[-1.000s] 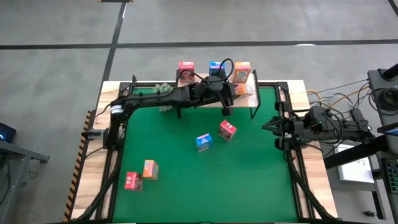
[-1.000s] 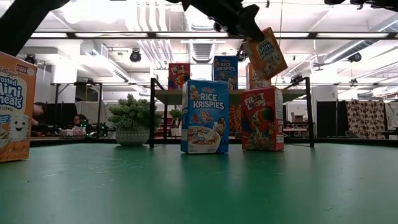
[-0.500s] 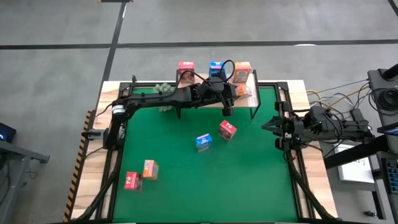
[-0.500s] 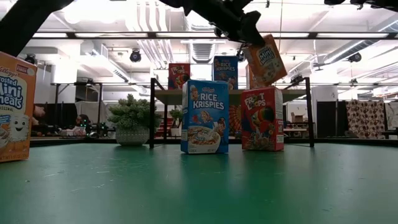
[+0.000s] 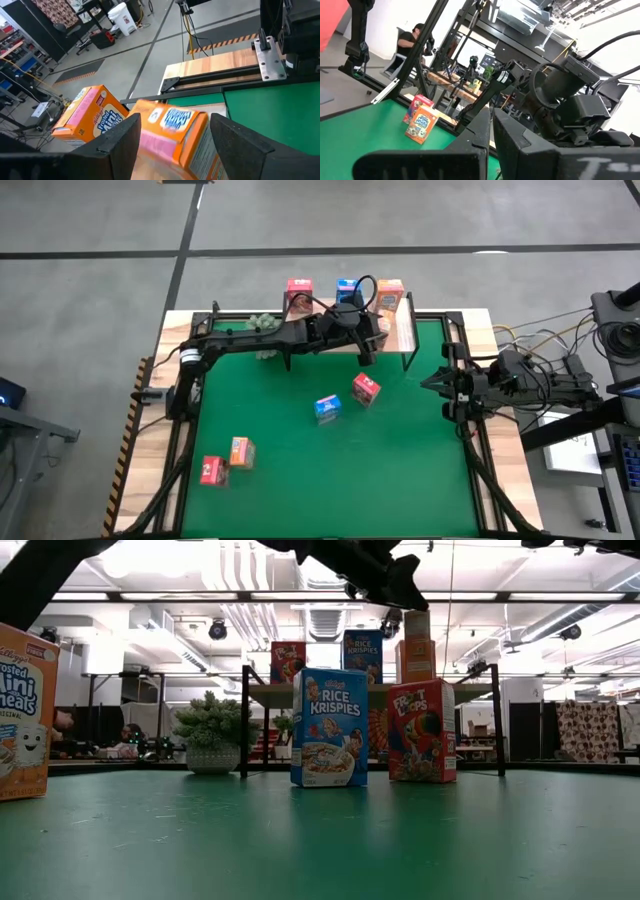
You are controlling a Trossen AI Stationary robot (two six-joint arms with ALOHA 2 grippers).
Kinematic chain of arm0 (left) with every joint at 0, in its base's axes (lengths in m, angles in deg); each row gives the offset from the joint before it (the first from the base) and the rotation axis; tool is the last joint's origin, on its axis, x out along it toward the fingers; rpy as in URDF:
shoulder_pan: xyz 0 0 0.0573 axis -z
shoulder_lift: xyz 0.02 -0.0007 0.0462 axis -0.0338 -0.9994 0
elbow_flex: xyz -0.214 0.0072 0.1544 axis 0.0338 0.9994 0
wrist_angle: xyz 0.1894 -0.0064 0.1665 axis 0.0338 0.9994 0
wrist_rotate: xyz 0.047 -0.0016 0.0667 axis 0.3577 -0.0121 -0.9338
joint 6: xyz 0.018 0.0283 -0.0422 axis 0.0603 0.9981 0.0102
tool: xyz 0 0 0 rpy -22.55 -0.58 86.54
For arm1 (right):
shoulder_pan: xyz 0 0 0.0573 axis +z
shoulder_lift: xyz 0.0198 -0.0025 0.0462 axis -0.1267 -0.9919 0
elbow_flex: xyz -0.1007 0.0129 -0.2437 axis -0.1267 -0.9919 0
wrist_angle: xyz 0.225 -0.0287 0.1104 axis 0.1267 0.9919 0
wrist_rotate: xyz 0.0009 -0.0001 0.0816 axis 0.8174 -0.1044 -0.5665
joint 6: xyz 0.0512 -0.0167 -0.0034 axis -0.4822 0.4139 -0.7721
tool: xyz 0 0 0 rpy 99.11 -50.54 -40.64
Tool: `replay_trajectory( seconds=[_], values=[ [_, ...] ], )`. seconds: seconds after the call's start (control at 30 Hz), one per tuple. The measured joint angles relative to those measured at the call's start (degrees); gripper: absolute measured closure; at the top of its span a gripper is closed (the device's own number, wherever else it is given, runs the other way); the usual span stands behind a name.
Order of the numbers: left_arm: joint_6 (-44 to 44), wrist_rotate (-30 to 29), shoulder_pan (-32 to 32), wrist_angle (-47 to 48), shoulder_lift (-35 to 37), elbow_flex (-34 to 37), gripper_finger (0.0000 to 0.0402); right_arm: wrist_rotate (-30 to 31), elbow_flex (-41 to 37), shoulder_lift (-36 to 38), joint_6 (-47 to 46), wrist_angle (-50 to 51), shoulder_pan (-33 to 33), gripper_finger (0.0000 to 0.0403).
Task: Stack cereal on shelf
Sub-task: Put the top orange cereal box on the shelf aligned with the other orange cereal box
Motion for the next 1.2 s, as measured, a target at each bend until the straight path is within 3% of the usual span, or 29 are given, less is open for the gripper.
replay_trajectory(
  seconds=[0.27,0.43,0.6,0.87,1.2],
  values=[
    [3.04,-0.02,2.71,7.16,2.59,-1.85,0.018,0.69,0.0,0.0,-1.31,-0.02,-0.02,0.039],
    [2.91,-0.04,5.08,15.34,7.51,-3.09,0.018,6.77,-0.01,-0.04,-3.64,-0.04,-0.02,0.039],
    [0.45,-0.93,7.34,19.08,14.58,0.54,0.018,10.27,-0.02,-0.09,-5.97,-0.09,-0.02,0.039],
    [-5.23,-5.82,12.83,11.85,30.45,20.95,0.018,11.46,-0.02,-0.92,-11.36,-2.49,-0.02,0.039],
    [-6.71,-10.6,16.85,-6.16,46.27,46.78,0.018,23.43,-0.02,-7.34,-21.11,-2.94,-0.04,0.039]
  ],
)
